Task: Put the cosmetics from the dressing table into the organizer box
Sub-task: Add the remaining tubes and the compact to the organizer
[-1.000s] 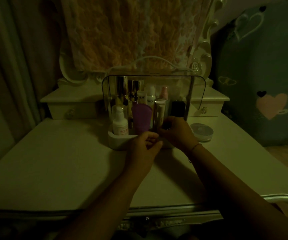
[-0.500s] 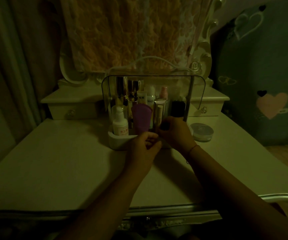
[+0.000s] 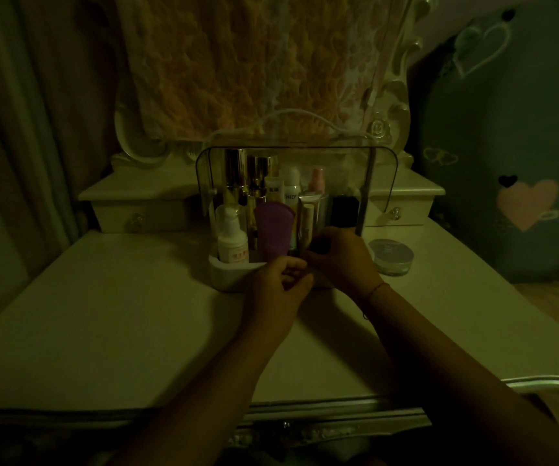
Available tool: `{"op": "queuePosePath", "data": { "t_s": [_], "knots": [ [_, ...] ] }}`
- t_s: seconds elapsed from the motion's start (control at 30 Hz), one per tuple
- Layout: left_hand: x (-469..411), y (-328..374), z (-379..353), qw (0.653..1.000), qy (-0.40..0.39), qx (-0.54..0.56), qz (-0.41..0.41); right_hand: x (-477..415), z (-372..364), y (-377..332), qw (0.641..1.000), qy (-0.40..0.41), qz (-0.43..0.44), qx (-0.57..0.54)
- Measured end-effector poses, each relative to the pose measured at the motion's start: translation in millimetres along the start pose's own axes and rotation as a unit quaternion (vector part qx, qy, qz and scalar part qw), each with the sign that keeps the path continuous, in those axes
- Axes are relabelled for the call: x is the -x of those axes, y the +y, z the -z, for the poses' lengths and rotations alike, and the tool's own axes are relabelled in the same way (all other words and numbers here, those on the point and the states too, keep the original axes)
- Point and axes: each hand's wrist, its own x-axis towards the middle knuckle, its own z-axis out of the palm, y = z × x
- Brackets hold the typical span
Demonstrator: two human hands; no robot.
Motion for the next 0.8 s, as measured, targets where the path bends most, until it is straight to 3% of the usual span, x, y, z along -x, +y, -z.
{"op": "queuePosePath", "data": {
  "t_s": [0.27,0.47,0.67,0.8],
  "knots": [
    [-1,-2,1,1.000,0.003,-0.011,-0.008,3,4,1,1.000,0.015,-0.003,0.011],
    [0,-2,0,1.000,-0.007,-0.015,-0.009,24,30,20,0.995,0.102,-0.014,0.002],
    [-1,-5,-5,0.999,-0.013,-0.037,-0.014,31,66,65,0.989,0.127,-0.079,-0.013],
    [-1,-5,-7,0.999,-0.014,-0.042,-0.017,17,83,92,0.988,0.055,-0.144,0.009]
  ]
}}
